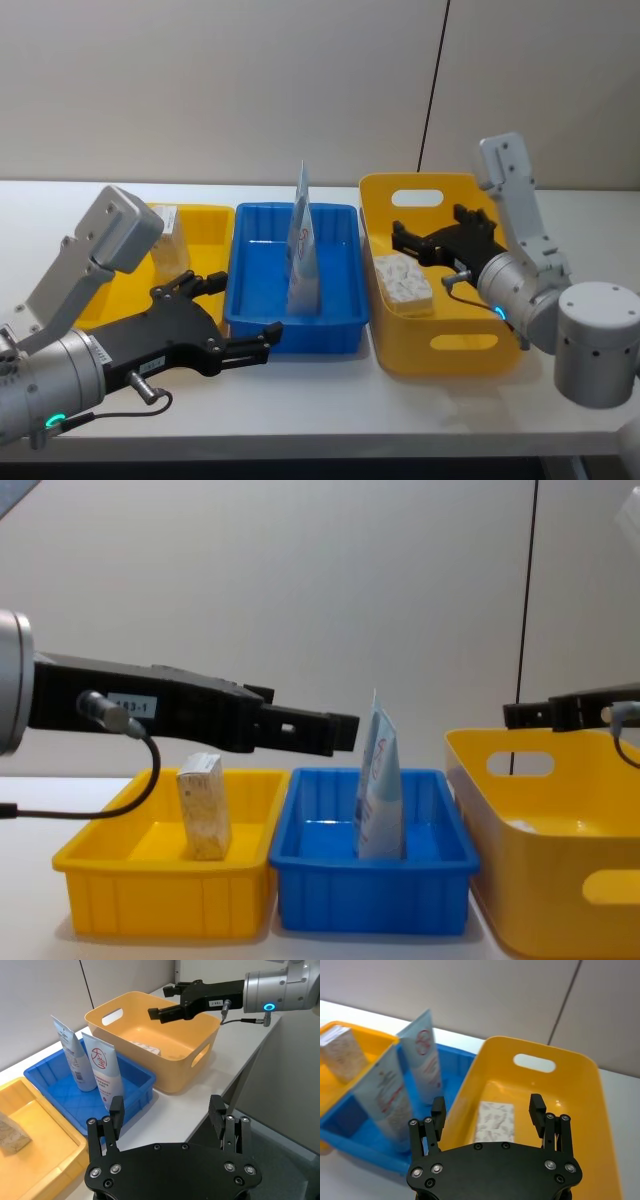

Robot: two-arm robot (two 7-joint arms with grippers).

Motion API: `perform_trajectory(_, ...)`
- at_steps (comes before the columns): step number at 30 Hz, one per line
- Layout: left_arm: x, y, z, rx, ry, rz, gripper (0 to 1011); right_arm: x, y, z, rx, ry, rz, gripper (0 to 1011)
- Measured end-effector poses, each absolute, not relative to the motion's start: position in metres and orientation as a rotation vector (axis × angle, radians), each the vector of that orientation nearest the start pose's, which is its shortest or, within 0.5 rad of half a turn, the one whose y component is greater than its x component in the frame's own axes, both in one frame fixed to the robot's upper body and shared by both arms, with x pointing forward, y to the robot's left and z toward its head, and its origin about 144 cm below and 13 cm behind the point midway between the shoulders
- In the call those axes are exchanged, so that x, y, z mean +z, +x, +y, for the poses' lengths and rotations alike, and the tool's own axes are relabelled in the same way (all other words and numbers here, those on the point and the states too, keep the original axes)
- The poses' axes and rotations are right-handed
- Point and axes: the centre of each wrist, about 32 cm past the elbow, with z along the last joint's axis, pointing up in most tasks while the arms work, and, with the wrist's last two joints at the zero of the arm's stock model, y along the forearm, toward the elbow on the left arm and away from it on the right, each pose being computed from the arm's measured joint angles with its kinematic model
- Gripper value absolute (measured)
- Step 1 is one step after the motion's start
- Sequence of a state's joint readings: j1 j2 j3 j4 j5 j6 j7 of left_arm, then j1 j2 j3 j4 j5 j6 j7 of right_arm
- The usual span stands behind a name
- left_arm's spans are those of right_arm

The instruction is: Bimanual collaborative sorting of washing and personal care products

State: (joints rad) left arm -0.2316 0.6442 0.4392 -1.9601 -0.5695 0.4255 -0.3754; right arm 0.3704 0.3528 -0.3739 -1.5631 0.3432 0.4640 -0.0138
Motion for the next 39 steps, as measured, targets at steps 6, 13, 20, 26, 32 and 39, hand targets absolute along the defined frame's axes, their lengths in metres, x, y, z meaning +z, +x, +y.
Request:
perform_trajectory(6, 1.287, 0.454, 0.229, 0.643, 0.213, 0.003, 1002, 1.250, 0.527, -0.218, -1.183, -0.286, 0.071, 1003)
perform_trajectory(13, 1.287, 0.454, 0.229, 0.643, 0.212, 0.003, 1001, 1.255, 0.516, -0.212, -1.068, -0.291, 0.091, 1004)
perform_trajectory(20, 1.287, 0.454, 0.229, 0.643, 0.212, 0.003, 1002, 1.256, 0.511, -0.205, -1.001, -0.299, 0.106, 1003)
perform_trajectory(26, 1.287, 0.454, 0.229, 0.643, 0.212, 0.003, 1002, 1.254, 0.511, -0.197, -0.976, -0.307, 0.123, 1003)
perform_trajectory(32, 1.287, 0.454, 0.229, 0.643, 0.212, 0.003, 1001, 1.251, 0.516, -0.190, -0.992, -0.323, 0.132, 1003)
perform_trajectory(39, 1.287, 0.454, 0.229, 0.643, 0.213, 0.003, 1001, 1.246, 0.524, -0.181, -1.017, -0.339, 0.136, 1003)
